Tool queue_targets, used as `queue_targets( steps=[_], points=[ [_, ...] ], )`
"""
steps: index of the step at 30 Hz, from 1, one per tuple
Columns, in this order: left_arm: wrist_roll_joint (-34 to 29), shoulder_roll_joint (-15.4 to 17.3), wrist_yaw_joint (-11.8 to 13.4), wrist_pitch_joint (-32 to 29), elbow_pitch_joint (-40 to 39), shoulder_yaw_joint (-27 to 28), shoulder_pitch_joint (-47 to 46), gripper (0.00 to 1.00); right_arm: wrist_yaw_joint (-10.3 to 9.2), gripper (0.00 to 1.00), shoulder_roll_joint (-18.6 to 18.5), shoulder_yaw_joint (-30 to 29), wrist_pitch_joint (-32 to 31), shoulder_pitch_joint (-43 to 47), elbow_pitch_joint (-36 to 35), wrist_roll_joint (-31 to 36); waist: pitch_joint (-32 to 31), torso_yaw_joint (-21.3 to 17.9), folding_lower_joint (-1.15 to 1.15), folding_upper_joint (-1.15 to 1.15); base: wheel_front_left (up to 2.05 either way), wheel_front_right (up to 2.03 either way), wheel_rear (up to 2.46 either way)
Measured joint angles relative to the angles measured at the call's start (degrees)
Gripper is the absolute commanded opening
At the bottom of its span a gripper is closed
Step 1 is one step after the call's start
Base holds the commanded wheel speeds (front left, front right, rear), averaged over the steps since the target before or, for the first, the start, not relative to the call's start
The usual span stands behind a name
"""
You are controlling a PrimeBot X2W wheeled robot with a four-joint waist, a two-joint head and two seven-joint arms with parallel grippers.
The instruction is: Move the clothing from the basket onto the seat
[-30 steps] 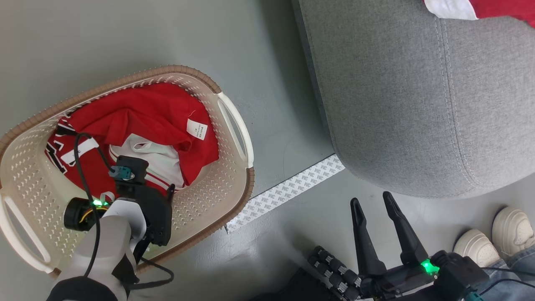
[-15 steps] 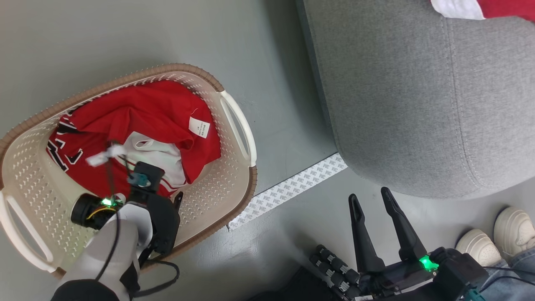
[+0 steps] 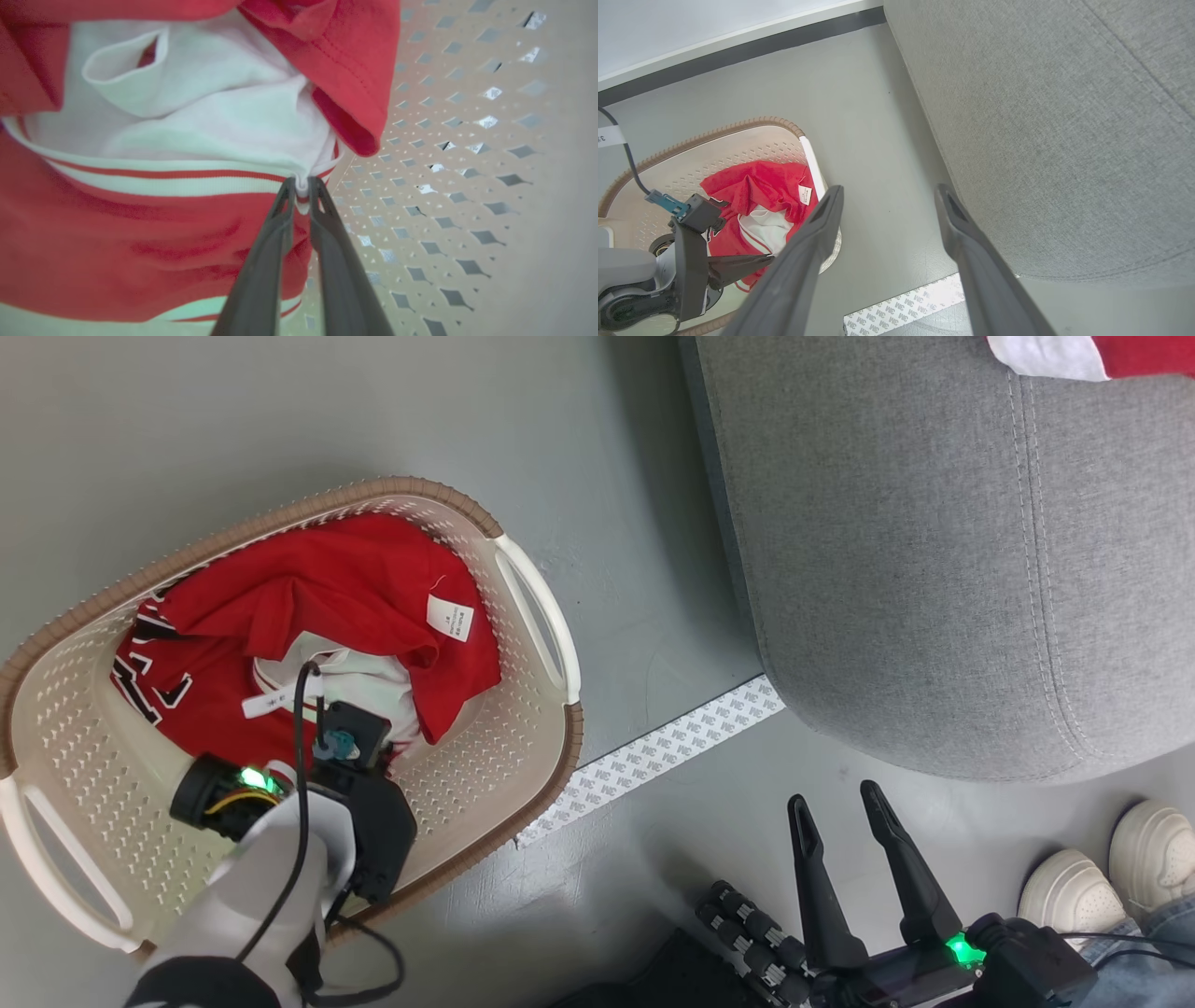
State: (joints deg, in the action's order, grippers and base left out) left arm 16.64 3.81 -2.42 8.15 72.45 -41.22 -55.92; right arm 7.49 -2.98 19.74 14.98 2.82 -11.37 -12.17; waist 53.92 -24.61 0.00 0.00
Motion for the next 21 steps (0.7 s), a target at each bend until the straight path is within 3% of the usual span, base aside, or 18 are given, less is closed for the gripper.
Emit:
queue_targets(
  steps=[10, 16, 21],
  points=[
    [1.21, 1.91, -1.58, 1.89, 0.83, 0.23, -1.17, 0.0, 0.0, 1.0, -0.01, 1.47, 0.0, -2.5, 1.18, -0.98, -0.04, -0.73, 0.0, 0.0, 0.0, 0.0, 0.0],
    [4.16, 5.01, -2.11, 5.23, 0.57, 3.07, -1.94, 0.0, 0.0, 1.0, 0.05, 4.83, 0.01, -8.56, 4.34, -2.03, -1.95, -1.66, 0.0, 0.0, 0.0, 0.0, 0.0],
    [5.22, 2.64, -3.59, 6.51, -2.26, 3.28, -1.97, 0.0, 0.0, 1.0, 0.07, 3.83, 0.0, -11.57, 7.89, -0.77, -5.01, -1.64, 0.0, 0.0, 0.0, 0.0, 0.0]
  ],
)
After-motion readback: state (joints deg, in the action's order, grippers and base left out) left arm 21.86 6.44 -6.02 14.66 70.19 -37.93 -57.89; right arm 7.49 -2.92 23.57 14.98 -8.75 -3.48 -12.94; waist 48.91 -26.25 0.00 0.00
